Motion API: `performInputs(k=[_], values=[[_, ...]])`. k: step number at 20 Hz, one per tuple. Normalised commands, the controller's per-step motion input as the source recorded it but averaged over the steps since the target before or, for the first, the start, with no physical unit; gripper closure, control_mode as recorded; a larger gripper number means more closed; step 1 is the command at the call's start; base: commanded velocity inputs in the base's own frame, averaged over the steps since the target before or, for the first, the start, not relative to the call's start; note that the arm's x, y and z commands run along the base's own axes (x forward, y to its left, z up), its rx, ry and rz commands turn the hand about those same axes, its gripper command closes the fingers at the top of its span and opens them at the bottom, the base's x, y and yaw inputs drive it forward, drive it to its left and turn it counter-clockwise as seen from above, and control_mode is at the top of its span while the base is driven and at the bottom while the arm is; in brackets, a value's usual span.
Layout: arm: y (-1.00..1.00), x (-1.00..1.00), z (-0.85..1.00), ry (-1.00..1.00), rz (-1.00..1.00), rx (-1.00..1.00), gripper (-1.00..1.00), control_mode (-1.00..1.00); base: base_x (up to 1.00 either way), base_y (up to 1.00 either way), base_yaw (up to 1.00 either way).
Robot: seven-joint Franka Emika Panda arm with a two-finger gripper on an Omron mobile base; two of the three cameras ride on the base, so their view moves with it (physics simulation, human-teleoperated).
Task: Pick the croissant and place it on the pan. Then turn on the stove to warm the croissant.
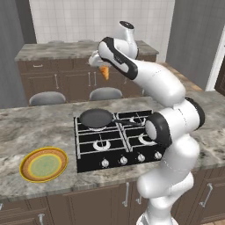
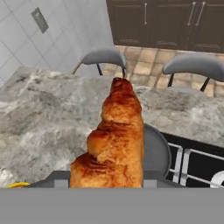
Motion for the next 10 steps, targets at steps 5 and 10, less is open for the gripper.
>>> performInputs(k=[5,10], values=[[0.18,0.29,-0.28,0.32,0.00,-0.10,1.00,-1.00,0.00,0.00,0.00],[-0.04,0.02,-0.74,0.26,0.00,-0.14,1.00,-1.00,0.00,0.00,0.00]])
